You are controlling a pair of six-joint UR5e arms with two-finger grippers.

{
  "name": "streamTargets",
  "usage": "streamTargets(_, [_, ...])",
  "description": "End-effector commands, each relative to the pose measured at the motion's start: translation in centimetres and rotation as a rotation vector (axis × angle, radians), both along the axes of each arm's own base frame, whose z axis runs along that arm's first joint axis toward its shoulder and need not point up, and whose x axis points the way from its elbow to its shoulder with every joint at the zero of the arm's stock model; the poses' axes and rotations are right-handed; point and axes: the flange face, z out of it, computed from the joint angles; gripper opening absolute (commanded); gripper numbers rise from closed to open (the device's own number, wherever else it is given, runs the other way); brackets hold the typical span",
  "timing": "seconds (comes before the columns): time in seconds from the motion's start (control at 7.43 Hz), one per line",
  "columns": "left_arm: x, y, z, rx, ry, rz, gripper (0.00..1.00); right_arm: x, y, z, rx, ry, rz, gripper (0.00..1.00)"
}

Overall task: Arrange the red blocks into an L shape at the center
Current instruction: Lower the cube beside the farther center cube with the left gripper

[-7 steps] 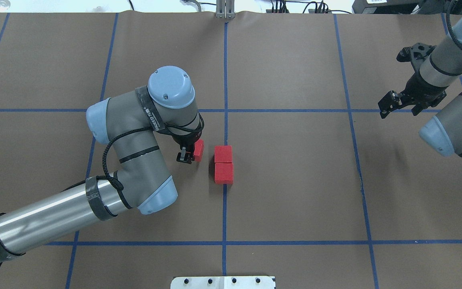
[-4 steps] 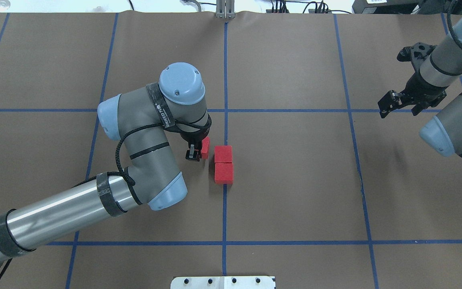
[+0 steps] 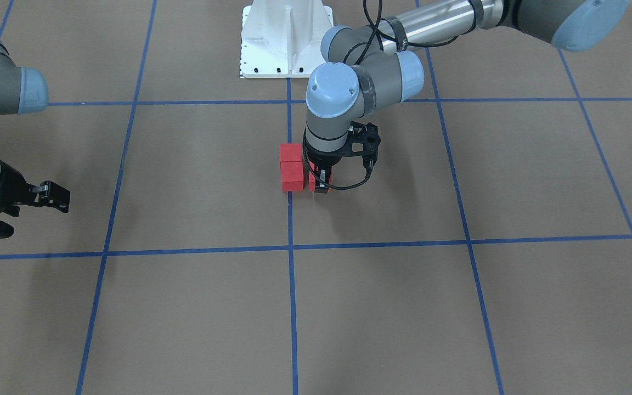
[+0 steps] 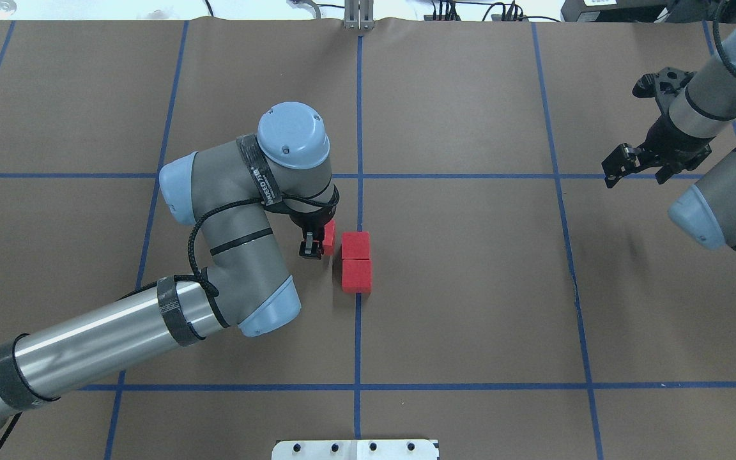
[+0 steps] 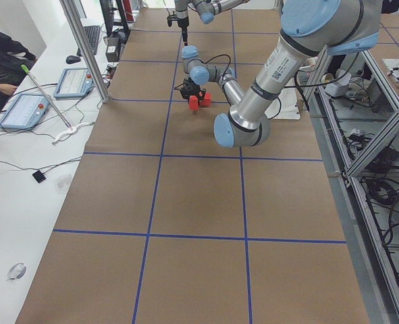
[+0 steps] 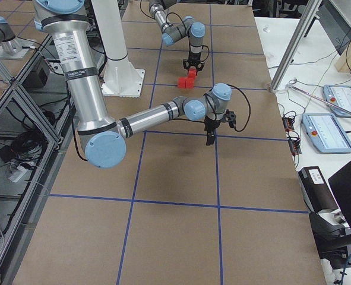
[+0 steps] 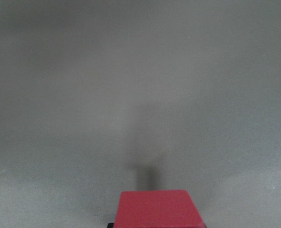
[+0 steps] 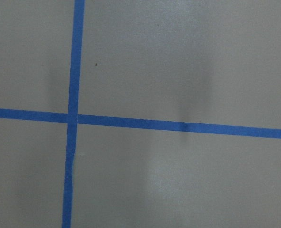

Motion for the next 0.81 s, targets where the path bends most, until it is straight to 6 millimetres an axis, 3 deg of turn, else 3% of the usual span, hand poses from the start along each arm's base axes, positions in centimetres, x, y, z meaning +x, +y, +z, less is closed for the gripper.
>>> streamTargets(0.0, [0.1,0.0,-0.05,-0.004,0.001,-0.001,0.0,0.02,0.05,-0.24,0.001,-0.003,0.002,1.0])
streamTargets(0.67, [0.55,0.41,-0.36,-0.019,0.002,-0.007,0.0,0.02,0.06,-0.32,-0.006,-0.003,0.011,1.0])
